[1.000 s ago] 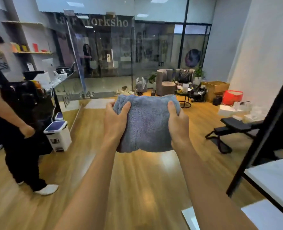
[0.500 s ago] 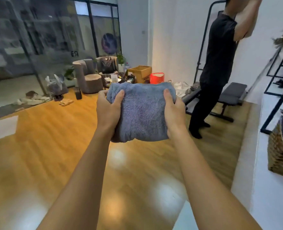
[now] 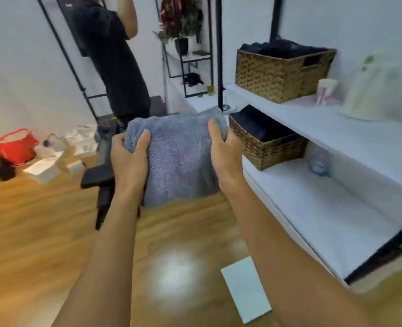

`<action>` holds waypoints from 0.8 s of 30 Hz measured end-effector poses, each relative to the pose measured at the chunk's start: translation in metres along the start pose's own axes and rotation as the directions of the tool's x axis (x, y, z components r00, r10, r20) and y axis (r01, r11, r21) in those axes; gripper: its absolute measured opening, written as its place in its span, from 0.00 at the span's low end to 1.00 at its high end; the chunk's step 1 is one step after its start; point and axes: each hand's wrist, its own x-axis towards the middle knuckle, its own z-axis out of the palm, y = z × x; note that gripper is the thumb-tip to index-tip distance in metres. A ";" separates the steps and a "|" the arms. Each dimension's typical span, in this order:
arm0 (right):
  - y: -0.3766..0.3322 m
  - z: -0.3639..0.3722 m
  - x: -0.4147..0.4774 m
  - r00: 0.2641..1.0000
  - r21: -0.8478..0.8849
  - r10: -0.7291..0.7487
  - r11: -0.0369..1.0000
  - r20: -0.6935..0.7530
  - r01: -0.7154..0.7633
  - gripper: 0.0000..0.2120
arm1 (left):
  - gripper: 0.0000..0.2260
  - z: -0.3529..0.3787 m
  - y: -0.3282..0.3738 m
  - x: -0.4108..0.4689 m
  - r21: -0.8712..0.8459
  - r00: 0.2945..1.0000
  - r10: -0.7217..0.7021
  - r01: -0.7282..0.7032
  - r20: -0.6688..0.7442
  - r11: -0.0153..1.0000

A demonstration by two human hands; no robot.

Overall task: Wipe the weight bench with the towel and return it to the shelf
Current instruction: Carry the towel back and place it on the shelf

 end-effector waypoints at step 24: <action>0.168 -0.114 0.069 0.395 0.041 0.125 0.976 -0.910 -0.214 0.12 | 0.15 0.320 -0.141 0.011 -0.136 0.367 0.063 0.176 0.928 0.975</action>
